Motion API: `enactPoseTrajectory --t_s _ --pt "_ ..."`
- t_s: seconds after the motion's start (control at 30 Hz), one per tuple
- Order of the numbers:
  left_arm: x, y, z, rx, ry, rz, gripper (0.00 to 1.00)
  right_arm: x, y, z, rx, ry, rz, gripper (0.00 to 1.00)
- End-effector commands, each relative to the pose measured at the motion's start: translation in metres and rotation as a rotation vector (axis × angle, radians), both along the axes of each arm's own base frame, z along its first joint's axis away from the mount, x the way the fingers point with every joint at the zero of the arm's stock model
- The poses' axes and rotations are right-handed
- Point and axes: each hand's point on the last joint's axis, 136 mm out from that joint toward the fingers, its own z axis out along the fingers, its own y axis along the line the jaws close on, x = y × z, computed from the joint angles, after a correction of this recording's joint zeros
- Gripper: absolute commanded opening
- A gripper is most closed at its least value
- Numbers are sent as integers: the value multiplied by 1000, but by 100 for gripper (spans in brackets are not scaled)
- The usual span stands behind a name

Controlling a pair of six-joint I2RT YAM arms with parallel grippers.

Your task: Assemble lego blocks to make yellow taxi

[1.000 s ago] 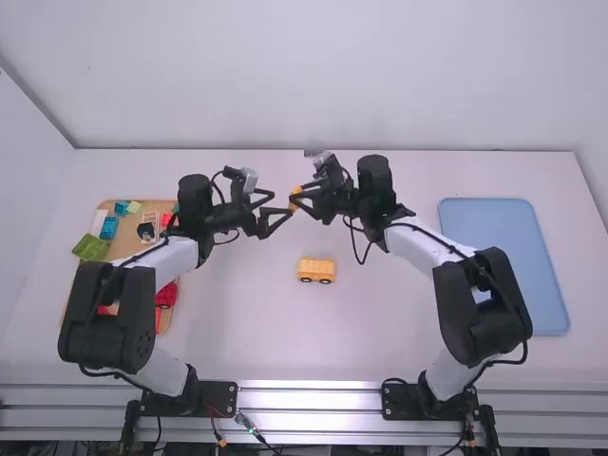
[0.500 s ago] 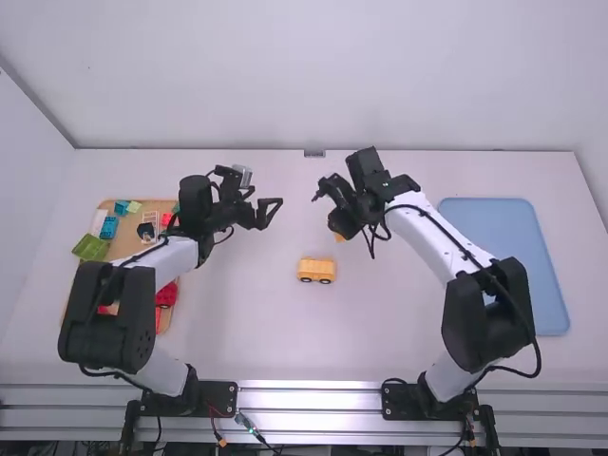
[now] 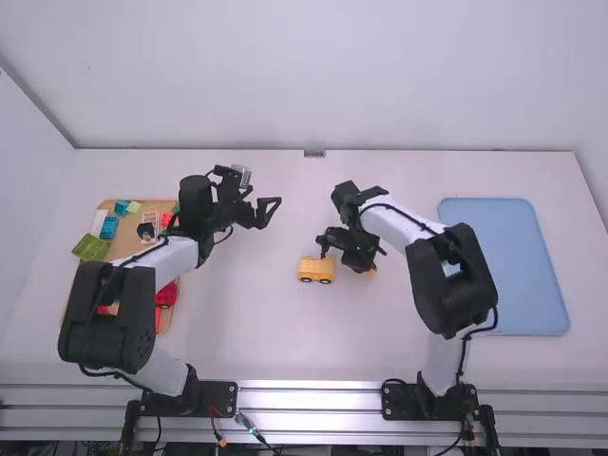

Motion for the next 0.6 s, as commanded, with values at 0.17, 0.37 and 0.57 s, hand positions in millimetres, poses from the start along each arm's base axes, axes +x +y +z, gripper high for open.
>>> enactPoseTrajectory --t_s 0.17,0.37,0.57 --pt "5 3 5 10 -19 7 99 -3 -1 -12 -23 17 63 0" --pt "5 3 4 10 -13 7 99 -3 -4 -26 -20 -9 73 0" --pt "5 3 5 10 -15 7 99 -14 -6 -32 -28 21 151 1"
